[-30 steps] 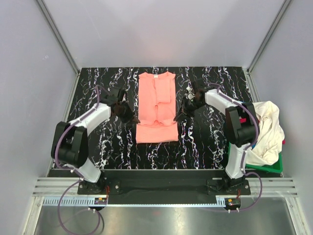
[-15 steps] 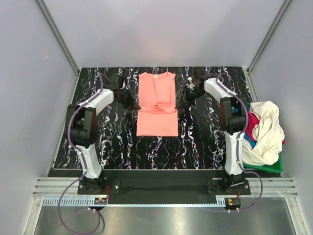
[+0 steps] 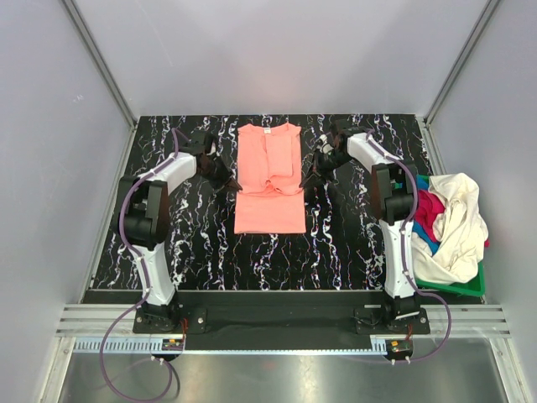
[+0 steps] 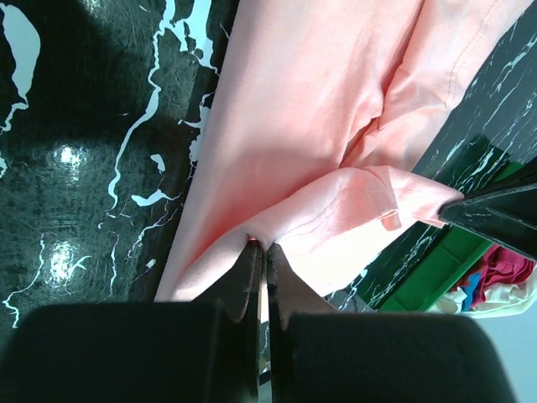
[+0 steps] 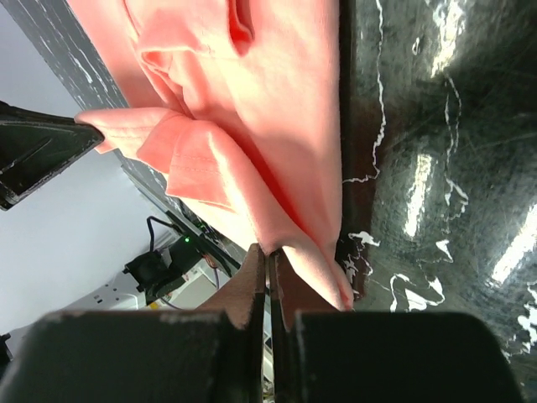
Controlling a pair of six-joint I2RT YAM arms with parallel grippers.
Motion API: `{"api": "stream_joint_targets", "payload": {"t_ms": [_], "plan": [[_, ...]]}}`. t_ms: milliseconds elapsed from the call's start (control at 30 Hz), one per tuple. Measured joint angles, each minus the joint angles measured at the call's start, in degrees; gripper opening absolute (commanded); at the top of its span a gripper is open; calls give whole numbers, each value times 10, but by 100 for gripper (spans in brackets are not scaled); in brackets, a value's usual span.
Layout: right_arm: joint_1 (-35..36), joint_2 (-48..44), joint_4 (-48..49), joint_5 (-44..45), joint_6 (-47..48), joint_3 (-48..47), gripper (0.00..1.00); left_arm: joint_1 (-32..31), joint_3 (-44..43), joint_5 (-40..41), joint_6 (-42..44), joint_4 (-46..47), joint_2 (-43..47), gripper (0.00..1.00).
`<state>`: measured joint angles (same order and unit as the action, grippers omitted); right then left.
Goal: Fold and stack the t-shirts
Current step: Fold the tshirt
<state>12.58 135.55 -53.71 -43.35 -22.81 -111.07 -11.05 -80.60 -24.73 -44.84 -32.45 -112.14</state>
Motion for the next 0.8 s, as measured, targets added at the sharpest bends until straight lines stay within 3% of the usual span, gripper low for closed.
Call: {"api": "stream_joint_targets", "payload": {"t_ms": [267,333,367,500,567,633,700,800], "plan": [[-2,18,-2,-10,1,-22,0,4,0,1,-4,1,-5,0],[-2,26,-2,-13,1,-31,1,4,0,1,-5,1,-9,6],[-2,30,-3,-13,0,-35,2,5,-1,0,-4,1,-12,15],[-2,48,-6,-14,-2,-56,28,6,-12,0,-3,0,-28,27],[-3,60,-16,-11,-2,-77,33,7,-18,4,0,-2,-31,36],[-4,78,-49,5,4,-127,46,7,-27,18,7,-11,-31,44],[-4,84,-73,35,12,-168,55,6,-31,49,20,-17,-19,50],[-1,50,-76,82,18,-158,60,2,-21,96,44,-24,36,51]]}}
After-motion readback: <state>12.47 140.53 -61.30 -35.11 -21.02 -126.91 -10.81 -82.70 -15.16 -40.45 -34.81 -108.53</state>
